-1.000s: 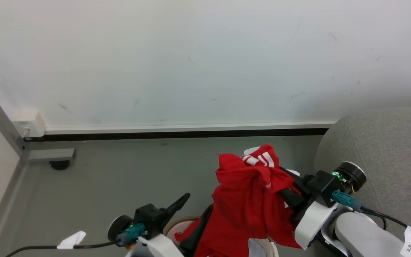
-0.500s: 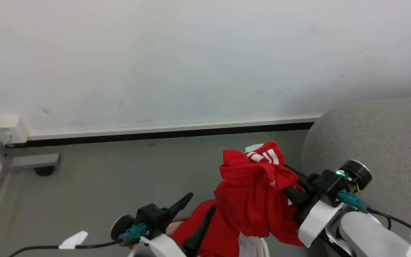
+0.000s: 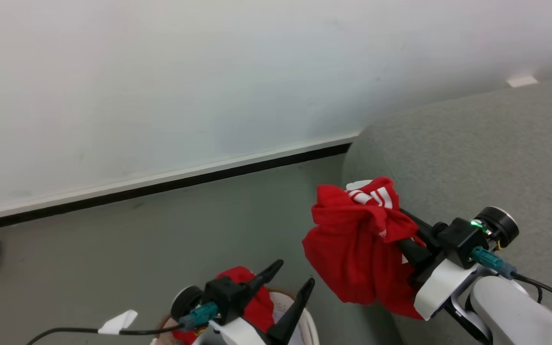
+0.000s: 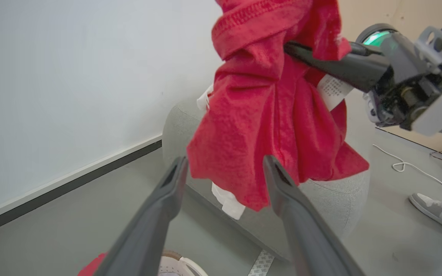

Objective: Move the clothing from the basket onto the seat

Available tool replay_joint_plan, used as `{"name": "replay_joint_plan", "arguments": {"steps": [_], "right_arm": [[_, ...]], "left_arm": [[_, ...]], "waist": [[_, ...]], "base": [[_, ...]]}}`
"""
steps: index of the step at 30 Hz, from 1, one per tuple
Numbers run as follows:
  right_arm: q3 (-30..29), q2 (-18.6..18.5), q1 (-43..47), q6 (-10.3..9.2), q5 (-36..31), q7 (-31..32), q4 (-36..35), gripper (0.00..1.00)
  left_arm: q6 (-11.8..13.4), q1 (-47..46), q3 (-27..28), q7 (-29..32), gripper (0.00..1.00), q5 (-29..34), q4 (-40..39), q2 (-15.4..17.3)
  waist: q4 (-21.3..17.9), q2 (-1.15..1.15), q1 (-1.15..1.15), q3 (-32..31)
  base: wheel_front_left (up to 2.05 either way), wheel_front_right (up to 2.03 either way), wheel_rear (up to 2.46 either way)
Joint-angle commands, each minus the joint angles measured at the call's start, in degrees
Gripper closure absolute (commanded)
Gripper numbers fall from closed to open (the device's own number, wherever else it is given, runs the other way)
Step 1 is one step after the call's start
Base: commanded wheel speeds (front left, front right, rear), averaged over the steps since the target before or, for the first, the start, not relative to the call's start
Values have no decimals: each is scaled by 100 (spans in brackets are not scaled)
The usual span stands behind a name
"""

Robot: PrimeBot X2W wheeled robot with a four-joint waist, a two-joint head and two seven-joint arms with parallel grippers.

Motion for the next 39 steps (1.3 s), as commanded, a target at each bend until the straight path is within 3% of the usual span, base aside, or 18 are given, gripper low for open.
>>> {"name": "replay_joint_plan", "arguments": {"steps": [1,6,11,12,19,24,30,35,36,37,38,39], "right_arm": [[-112,-50,106,-14,-82,-19,9,100],[-729,6,148,-14,-171,-20,38,100],[-1838,106,-32,-14,-455,-19,53,100],[-1838,106,-32,-14,-455,-19,53,100],[-3887,180,-841,-14,-1144,-19,227,100],[-5328,89,-1575,-14,-1862,138,765,100],[-6888,69,-1980,-14,-2892,284,1450,100],[-8067,357,-1733,-14,-3623,194,1771,100],[-8225,457,-1687,-14,-3752,167,1792,84],[-8363,543,-1672,-14,-3850,141,1819,38],[-8496,604,-1644,-14,-3919,129,1846,0],[-8616,674,-1603,-14,-3973,104,1884,0]], "left_arm": [[-2,-58,-30,8,0,90,-12,-15],[-12,-196,-77,70,0,153,-134,43],[-79,-508,-83,207,0,320,-423,253],[-79,-508,-83,207,0,320,-423,253],[-205,-995,-40,462,0,529,-955,683],[-278,-1366,48,561,0,695,-1313,928],[-302,-1573,161,486,0,745,-1475,1039],[-254,-1412,210,373,0,631,-1430,1098],[-245,-1371,216,356,0,615,-1413,1117],[-237,-1332,219,334,0,599,-1386,1134],[-231,-1297,222,308,0,580,-1365,1145],[-233,-1252,217,299,0,555,-1336,1156]], "waist": [[-326,-1,0,111],[-474,-1,0,504],[-337,-1,0,1255],[-337,-1,0,1255],[60,-1,0,2452],[406,-1,0,3204],[699,-1,0,3675],[732,-1,0,3757],[712,-1,0,3740],[687,-1,0,3710],[663,-1,0,3675],[641,-1,0,3628]], "base": [[0,0,0],[0,0,0],[0,0,0],[0,0,0],[0,0,0],[0,0,0],[0,0,0],[0,0,0],[0,0,0],[0,0,0],[0,0,0],[0,0,0]]}}
